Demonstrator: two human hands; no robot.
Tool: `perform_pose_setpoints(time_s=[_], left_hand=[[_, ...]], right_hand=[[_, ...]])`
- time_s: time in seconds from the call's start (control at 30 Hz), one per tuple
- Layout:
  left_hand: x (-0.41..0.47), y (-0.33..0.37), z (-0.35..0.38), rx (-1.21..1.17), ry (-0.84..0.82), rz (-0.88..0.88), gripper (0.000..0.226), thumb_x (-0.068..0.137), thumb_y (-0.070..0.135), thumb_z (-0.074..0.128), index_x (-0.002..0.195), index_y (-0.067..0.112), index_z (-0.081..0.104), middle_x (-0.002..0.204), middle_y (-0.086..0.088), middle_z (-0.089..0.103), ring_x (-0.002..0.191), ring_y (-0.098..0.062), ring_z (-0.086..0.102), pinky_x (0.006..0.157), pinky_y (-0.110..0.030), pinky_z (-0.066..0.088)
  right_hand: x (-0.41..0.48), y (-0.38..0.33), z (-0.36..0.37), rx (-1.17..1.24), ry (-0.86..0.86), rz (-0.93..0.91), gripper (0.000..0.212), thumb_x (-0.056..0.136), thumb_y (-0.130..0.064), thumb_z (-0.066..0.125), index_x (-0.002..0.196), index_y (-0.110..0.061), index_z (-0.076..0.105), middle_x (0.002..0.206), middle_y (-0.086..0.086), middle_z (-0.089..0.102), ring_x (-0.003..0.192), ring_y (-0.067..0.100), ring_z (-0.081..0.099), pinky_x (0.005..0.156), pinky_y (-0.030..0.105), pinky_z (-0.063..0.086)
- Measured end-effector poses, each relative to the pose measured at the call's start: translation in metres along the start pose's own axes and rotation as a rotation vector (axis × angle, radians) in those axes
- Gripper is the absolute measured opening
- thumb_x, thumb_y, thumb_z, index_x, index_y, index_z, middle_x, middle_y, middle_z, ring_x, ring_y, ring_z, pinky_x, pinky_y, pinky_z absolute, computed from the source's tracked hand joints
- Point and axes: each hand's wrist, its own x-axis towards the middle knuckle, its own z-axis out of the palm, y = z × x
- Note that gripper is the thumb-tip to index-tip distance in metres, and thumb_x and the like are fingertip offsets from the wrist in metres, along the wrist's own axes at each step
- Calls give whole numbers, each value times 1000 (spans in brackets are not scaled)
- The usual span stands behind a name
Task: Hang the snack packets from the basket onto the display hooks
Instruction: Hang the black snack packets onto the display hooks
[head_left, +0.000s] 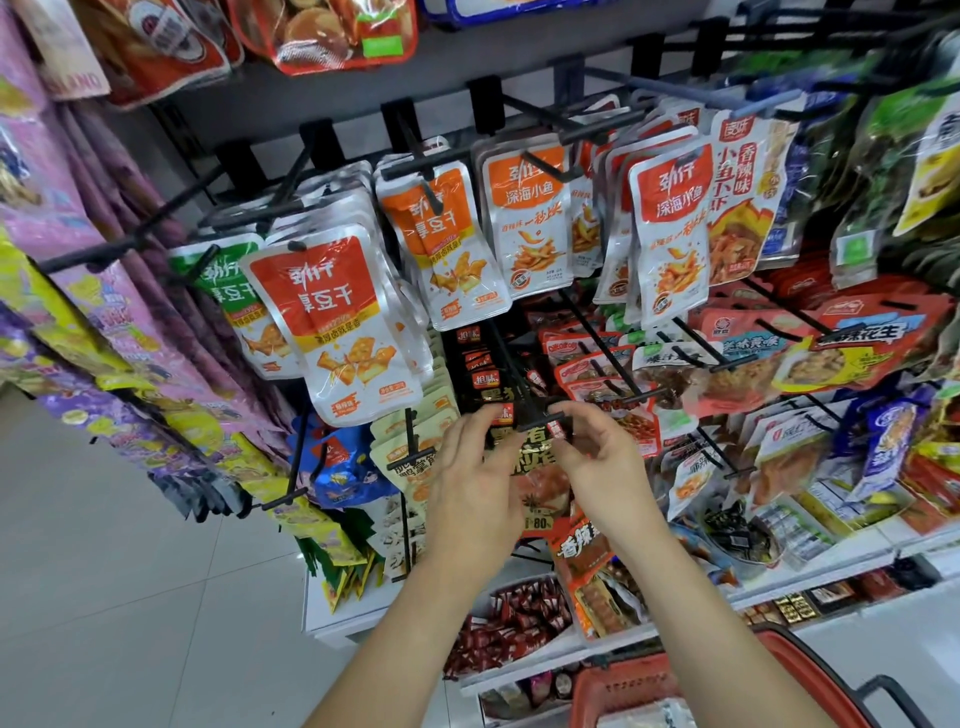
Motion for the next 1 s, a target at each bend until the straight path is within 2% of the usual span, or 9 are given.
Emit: perform_pose_setpoints(time_s=[0.1,0.2,0.33,0.43,0.53,0.57,0.63,0.87,1.0], left_hand=[[8,5,-5,2,-204,-31,48,78,3,64,124,17,63,135,-4,47,122,-24,42,92,-46,51],[23,7,-5,16,-346,-83,42,87,11,55,128,19,58,142,-1,34,130,-21,30,103,-38,41],[34,8,-4,89,-411,-111,44,82,14,62,126,16,57,141,-2,30,128,-22,28,107,-35,36],[31,8,-4,124,-418,-129,46,83,16,62,129,17,53,141,-4,26,129,-23,26,104,-37,37],[29,6,-2,115,-450,-165,62,81,11,66,138,21,44,148,-4,16,137,-24,17,106,-37,35],[28,6,-1,106,-463,-179,66,82,11,66,141,23,41,150,-4,13,139,-24,14,108,-36,34],[25,6,-1,92,-468,-189,68,83,12,65,145,23,37,153,-4,10,142,-24,14,110,-36,32],[25,1,3,12,-436,-237,72,83,10,65,147,15,32,152,-5,13,135,-27,34,107,-37,40],[33,-4,10,-77,-381,-246,71,84,3,59,148,14,30,151,-7,16,136,-26,35,111,-32,35]], right_hand=[[5,4,2,-128,-51,-31,43,88,0,56,115,-33,58,110,-10,64,98,5,60,85,37,55],[7,2,3,-278,-61,-63,53,86,-2,57,129,-32,52,127,-3,58,117,14,53,101,37,45],[-2,1,9,-560,-72,-145,67,82,0,55,143,-24,41,132,6,52,120,26,47,98,34,42],[-10,3,10,-678,-18,-220,63,82,-5,55,142,-20,43,124,4,57,108,27,56,82,31,46],[-8,1,7,-499,7,-141,47,89,-8,55,134,-23,52,115,-3,65,99,17,62,76,24,46],[-4,-1,7,-333,-28,-54,45,91,-8,55,132,-26,53,112,-5,67,98,13,63,82,25,50],[6,0,6,-118,-83,47,43,93,-7,55,130,-28,54,113,-5,67,105,11,63,95,37,52],[27,2,7,-31,-243,104,54,93,3,47,136,-30,50,125,-4,60,117,18,58,102,46,48],[34,0,6,99,-293,192,56,95,5,41,136,-32,51,130,-6,58,114,19,60,89,37,57]])
